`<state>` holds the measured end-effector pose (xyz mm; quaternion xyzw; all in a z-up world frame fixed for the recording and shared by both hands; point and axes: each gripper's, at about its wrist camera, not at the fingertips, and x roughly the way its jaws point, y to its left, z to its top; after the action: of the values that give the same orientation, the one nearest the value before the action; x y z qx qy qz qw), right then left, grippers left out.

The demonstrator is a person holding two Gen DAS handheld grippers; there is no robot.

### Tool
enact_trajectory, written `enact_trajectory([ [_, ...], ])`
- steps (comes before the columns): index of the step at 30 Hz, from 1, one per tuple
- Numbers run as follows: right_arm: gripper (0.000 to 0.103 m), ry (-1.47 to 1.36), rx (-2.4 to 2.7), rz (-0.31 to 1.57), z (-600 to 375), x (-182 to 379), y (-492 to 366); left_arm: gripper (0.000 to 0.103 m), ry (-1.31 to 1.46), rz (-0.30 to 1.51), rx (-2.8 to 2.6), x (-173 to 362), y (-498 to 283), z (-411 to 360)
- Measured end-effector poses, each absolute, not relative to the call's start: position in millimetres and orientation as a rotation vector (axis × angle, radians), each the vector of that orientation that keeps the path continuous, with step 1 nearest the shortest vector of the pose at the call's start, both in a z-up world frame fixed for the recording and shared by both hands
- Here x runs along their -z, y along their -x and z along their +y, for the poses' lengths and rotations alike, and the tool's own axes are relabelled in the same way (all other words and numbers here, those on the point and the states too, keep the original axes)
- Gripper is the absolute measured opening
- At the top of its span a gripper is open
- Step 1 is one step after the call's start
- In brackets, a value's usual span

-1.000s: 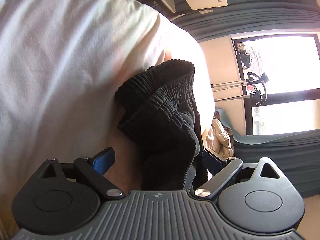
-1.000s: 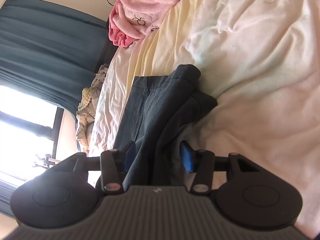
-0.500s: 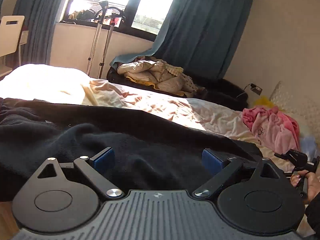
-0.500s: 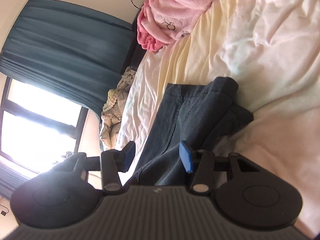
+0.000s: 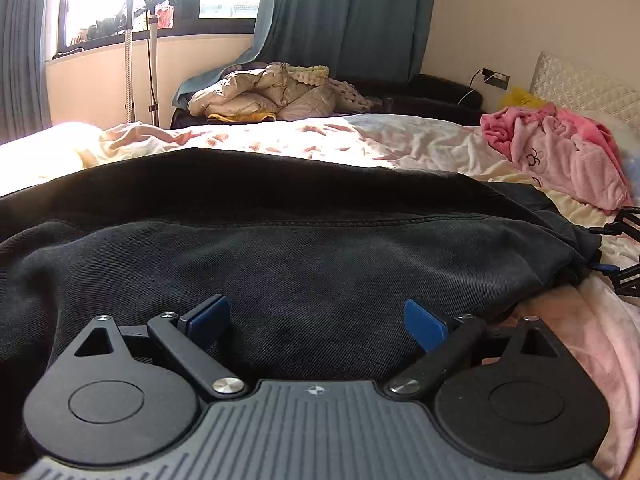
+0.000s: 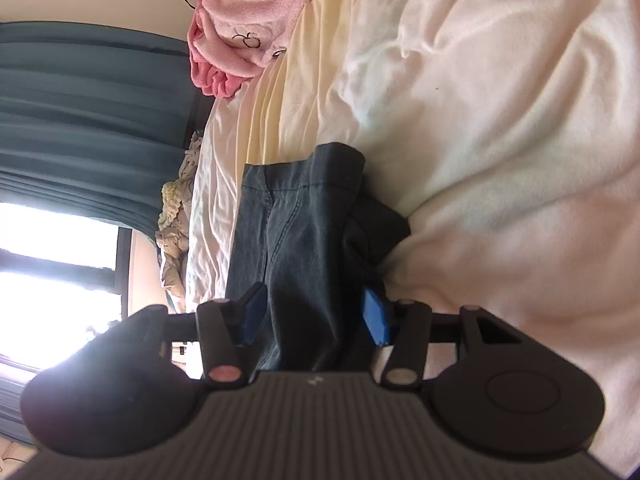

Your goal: Fold clothes

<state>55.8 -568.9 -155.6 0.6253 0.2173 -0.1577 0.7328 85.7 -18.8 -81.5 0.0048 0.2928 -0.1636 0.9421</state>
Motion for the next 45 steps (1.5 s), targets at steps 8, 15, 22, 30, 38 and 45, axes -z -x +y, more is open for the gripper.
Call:
enact_trajectory([
  [8,0.053,-1.254,0.295,0.424,-572.0,156.8,-83.1,0.095,0.004,0.588,0.319,87.1,-91.4,-13.1],
  [15,0.043,-1.11,0.378,0.223,-537.8,138.9,-95.0,0.095,0.103,0.577,0.311,82.4,-96.8,1.9],
  [22,0.044,-1.116,0.434,0.325,-541.0,161.3,-114.2,0.095,0.248,0.56,0.248,75.1,-99.5,24.3],
  [30,0.009,-1.205,0.384,0.252,-560.7,166.5,-113.3,0.095,0.264,0.559,0.212,70.4,-95.3,23.4],
  [38,0.006,-1.212,0.415,0.234,-566.4,152.8,-96.4,0.095,0.259,0.527,0.206,63.5,-89.9,21.6],
  [45,0.015,-1.234,0.432,0.255,-581.1,141.2,-71.0,0.095,0.263,0.507,0.229,60.8,-85.8,22.9],
])
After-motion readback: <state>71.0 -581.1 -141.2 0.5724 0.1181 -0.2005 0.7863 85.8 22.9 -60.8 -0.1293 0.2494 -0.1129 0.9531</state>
